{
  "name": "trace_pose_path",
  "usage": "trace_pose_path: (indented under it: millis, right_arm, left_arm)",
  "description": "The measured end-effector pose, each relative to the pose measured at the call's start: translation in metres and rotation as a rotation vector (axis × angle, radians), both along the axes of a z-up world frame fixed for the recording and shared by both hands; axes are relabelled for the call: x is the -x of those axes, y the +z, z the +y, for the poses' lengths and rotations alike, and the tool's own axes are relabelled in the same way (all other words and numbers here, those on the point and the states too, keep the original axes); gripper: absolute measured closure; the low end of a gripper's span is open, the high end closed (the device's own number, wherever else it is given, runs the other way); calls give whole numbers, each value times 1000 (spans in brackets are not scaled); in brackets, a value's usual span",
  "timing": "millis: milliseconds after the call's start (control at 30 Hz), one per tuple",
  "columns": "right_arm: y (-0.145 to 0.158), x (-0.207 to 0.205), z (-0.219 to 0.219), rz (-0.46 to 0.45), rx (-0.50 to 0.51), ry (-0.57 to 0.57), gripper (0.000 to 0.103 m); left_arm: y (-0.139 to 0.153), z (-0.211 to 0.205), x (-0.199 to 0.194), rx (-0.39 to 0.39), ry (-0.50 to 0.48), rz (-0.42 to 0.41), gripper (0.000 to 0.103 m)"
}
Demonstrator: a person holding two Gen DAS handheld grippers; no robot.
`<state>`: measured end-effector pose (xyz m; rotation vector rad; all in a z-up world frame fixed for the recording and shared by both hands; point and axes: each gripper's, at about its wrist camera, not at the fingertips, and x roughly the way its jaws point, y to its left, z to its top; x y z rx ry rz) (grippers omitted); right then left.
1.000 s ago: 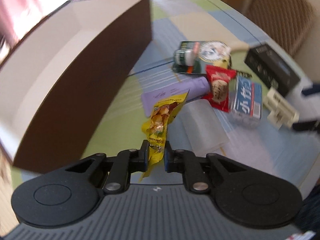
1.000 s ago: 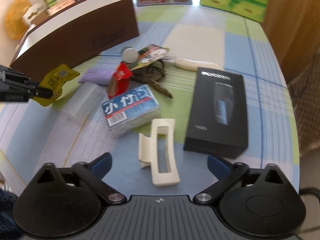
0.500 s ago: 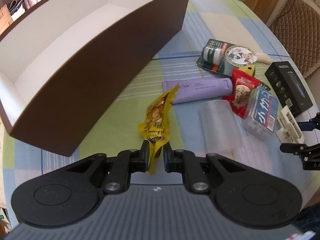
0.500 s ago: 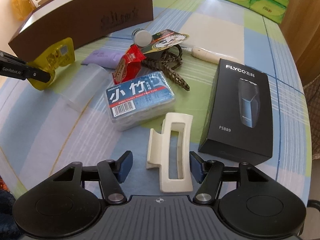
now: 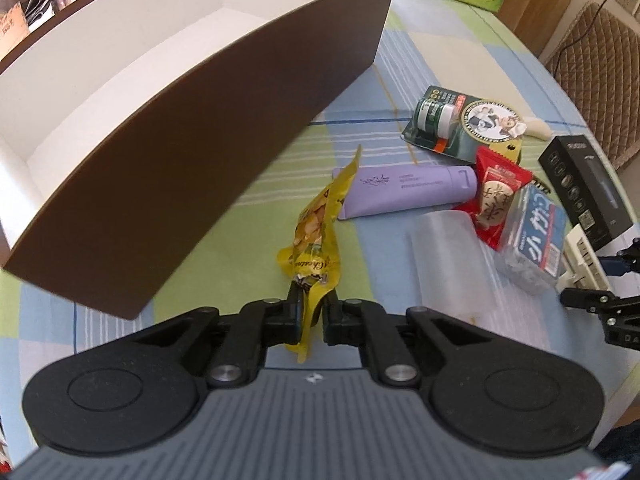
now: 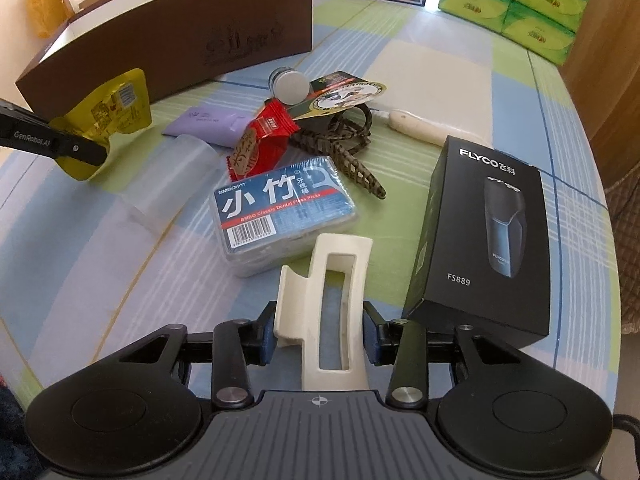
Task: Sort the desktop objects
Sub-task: 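Carry the yellow bag and white clip over the brown box with both tools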
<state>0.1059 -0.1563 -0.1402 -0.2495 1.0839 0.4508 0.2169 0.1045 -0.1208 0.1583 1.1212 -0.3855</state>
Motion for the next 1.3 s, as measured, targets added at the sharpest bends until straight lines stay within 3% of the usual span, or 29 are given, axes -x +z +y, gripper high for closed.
trace_pose_path:
  millis: [367, 567, 1000, 1300]
  right_arm:
    - [37, 1, -15, -17, -79, -21, 64]
    - [63, -7, -5, -61, -132, 33, 64]
    - [124, -63, 65, -194, -276, 224, 64]
    - [154, -104, 127, -299, -304, 363, 64]
  left_arm:
    - [25, 3, 22, 41, 37, -25, 97]
    - [49, 3, 26, 58, 63, -71, 97]
    - [109, 23, 10, 106, 160, -239, 97]
    - [134, 52, -25, 93, 245, -327, 97]
